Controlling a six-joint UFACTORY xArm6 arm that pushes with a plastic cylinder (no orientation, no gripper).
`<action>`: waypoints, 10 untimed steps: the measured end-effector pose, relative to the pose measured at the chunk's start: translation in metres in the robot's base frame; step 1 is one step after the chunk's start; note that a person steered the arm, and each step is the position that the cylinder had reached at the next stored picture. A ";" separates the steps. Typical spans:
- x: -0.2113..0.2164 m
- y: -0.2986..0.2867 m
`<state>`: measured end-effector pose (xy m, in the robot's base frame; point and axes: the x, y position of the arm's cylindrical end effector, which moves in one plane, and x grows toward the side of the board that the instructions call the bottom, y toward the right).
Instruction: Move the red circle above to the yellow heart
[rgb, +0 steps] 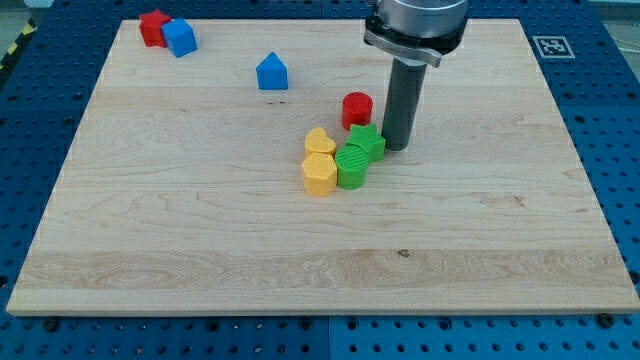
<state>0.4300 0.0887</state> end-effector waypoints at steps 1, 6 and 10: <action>-0.016 0.017; -0.071 -0.026; -0.054 -0.051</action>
<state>0.3761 0.0375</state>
